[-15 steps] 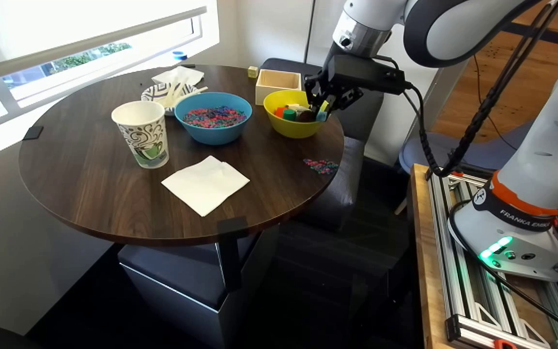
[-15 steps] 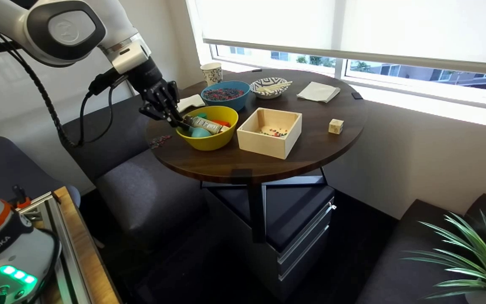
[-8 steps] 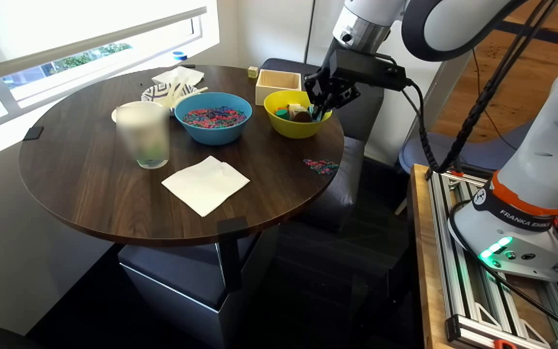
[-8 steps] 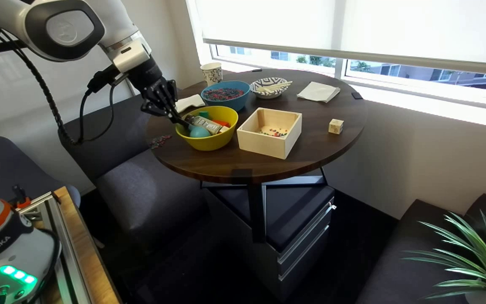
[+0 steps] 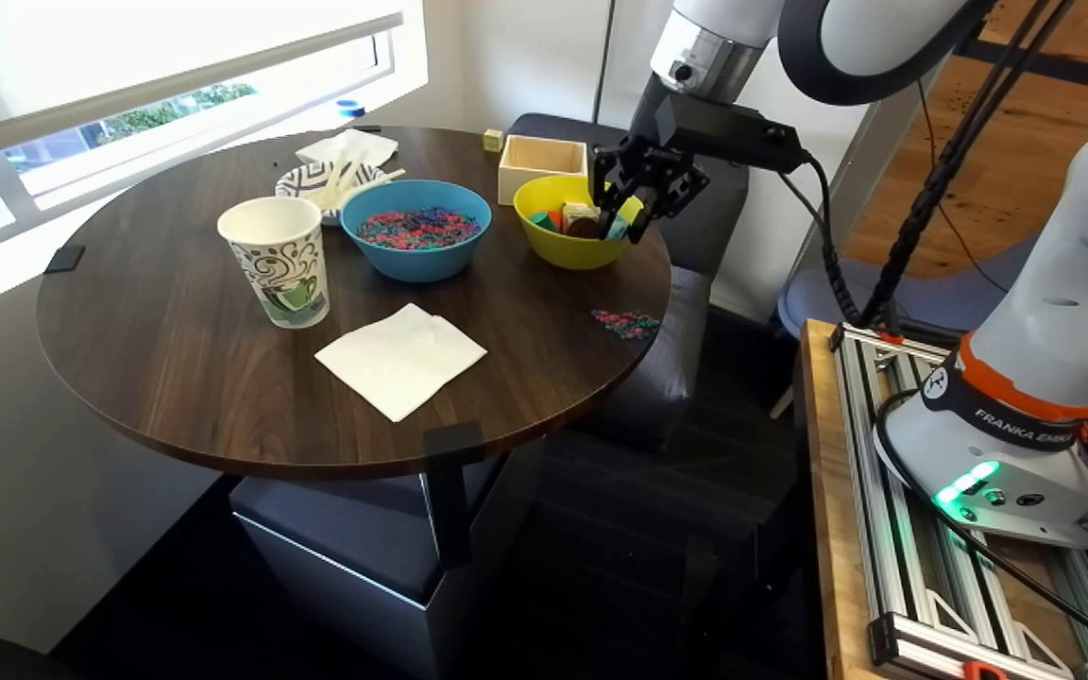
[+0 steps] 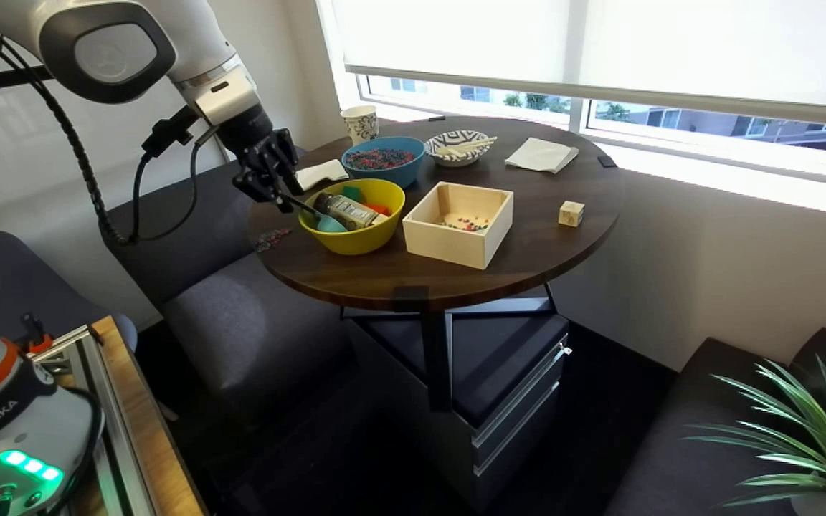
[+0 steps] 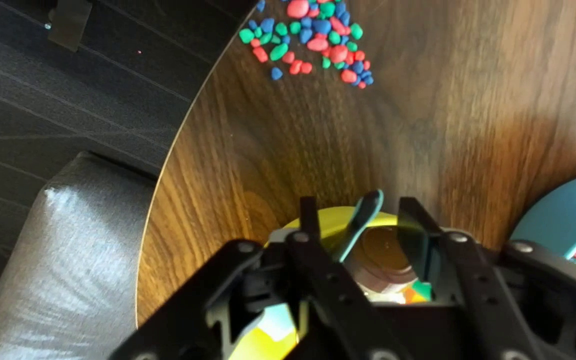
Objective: Scoop up cereal from the blue bowl and pour them into the cup
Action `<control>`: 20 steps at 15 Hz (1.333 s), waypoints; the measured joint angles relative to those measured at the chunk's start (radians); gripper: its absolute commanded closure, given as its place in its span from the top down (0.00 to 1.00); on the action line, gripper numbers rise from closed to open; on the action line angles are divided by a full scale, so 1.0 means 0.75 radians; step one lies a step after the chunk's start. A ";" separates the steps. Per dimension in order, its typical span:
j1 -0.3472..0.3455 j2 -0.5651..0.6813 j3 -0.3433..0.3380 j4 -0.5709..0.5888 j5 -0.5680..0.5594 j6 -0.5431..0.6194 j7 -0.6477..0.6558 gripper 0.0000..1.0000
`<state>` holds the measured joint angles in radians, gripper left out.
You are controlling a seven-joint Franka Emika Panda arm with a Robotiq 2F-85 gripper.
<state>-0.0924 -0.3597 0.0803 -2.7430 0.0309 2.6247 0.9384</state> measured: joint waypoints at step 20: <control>-0.005 -0.243 -0.004 0.047 -0.115 -0.310 -0.388 0.02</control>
<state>-0.0963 -0.5423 0.0770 -2.7080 -0.0551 2.3925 0.6472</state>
